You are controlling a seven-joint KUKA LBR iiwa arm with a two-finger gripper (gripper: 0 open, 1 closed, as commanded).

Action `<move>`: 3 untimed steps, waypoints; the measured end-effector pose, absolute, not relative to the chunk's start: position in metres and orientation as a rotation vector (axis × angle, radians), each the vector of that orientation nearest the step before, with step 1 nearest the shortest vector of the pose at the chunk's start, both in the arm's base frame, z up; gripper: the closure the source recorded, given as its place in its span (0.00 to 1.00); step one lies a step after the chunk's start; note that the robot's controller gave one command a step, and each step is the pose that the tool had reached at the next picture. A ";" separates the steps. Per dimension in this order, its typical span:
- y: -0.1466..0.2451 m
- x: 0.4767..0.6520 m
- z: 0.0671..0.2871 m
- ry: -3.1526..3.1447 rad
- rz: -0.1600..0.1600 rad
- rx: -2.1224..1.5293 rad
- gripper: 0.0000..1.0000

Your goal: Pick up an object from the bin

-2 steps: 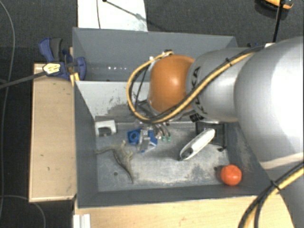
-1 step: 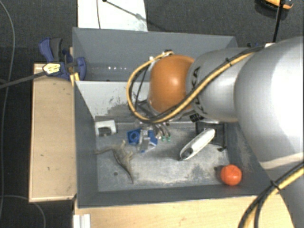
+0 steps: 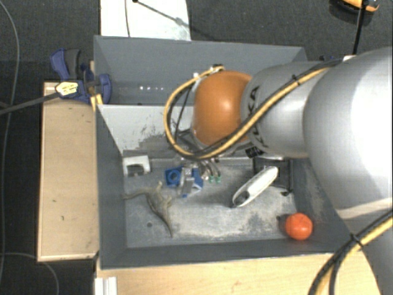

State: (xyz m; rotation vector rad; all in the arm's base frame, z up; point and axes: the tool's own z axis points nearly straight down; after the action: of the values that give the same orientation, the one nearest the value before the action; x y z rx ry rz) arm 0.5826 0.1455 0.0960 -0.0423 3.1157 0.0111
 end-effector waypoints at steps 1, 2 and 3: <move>0.145 0.581 0.103 3.121 0.009 -0.041 1.00; 0.145 0.581 0.121 3.122 0.009 -0.041 1.00; 0.145 0.583 0.135 3.115 0.012 -0.039 1.00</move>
Offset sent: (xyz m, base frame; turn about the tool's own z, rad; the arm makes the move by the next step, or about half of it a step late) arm -0.0001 0.0001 0.0262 0.0000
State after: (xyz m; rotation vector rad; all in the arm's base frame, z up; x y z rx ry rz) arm 0.5826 0.1454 0.1345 -0.0390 3.1154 0.0121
